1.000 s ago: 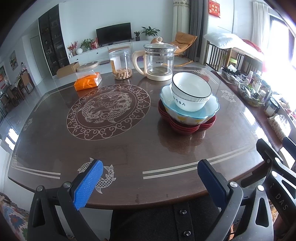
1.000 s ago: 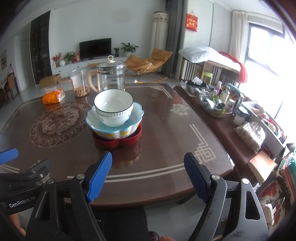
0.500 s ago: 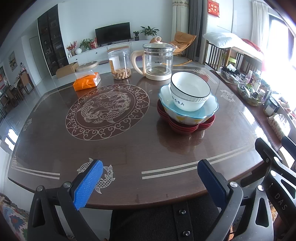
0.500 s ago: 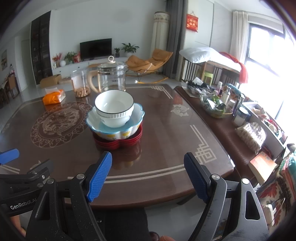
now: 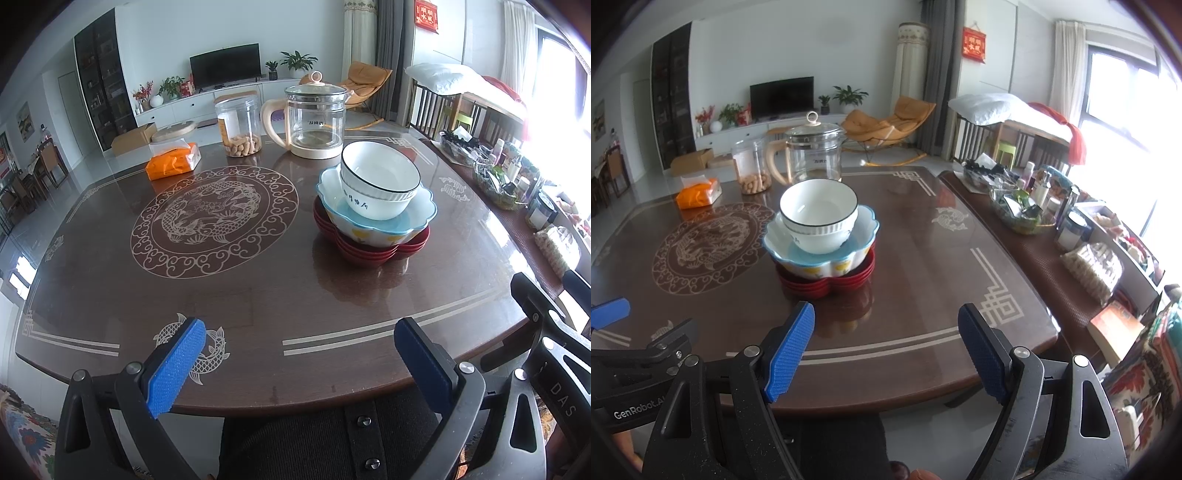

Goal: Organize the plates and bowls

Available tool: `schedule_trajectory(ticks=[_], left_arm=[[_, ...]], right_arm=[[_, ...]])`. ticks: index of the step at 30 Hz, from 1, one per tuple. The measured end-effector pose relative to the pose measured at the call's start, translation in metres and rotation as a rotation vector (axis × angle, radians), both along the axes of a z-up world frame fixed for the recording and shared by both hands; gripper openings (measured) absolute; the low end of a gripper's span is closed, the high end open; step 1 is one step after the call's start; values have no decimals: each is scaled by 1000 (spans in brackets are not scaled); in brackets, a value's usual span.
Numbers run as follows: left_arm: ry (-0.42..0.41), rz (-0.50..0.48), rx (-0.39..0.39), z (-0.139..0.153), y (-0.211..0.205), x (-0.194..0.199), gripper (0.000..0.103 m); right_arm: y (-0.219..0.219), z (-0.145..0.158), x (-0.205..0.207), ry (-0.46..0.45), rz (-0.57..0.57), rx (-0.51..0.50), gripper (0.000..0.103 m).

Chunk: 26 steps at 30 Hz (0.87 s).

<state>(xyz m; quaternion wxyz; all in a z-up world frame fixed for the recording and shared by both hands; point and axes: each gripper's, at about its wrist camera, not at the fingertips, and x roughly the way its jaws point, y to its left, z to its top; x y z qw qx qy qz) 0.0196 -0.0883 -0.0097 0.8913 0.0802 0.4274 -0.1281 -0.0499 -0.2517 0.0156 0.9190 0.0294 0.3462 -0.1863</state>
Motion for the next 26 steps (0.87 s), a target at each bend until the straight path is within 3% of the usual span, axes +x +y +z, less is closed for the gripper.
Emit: schedule_trajectory(ticks=[26], left_arm=[[-17, 4, 10, -3, 2, -3, 101]], right_arm=[[0, -4, 0, 1, 0, 8, 83]])
